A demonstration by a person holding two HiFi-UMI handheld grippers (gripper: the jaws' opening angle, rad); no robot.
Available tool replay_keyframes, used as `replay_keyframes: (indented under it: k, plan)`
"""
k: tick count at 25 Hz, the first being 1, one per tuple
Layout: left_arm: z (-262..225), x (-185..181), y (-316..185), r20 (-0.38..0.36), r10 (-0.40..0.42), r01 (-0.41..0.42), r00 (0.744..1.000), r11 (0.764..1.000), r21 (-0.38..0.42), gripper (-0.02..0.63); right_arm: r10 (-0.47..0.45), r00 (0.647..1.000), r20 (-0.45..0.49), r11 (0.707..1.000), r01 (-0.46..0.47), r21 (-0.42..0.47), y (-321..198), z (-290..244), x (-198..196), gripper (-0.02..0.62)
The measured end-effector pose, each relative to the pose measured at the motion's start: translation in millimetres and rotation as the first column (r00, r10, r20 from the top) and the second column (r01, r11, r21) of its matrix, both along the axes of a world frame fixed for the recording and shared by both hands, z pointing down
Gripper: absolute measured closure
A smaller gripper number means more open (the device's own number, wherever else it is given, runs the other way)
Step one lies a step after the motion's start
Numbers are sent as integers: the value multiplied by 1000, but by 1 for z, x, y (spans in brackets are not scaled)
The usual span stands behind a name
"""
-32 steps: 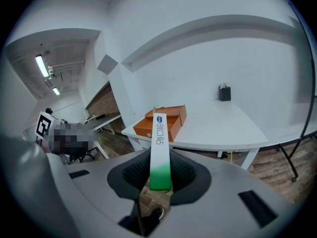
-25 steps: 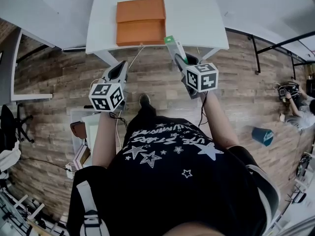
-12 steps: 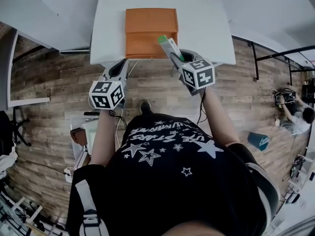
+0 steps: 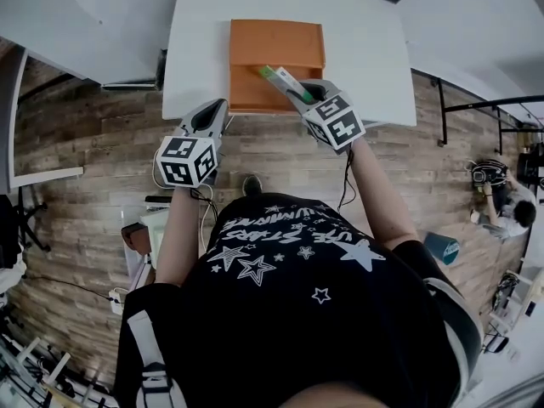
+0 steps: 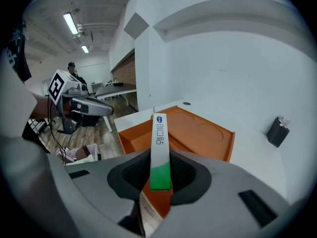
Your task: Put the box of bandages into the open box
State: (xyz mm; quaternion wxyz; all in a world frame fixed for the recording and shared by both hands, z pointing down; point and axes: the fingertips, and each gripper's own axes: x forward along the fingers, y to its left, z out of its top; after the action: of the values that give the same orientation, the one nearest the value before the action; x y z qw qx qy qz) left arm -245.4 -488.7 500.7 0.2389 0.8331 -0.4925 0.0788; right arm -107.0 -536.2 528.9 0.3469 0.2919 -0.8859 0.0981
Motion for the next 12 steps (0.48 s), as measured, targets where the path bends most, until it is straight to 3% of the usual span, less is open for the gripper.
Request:
replay_keyframes:
  k: [12]
  plan:
    - [23, -19, -20, -7, 21, -21, 1000, 999, -46, 586, -104, 985, -136, 994, 97, -53, -20, 48, -33, 485]
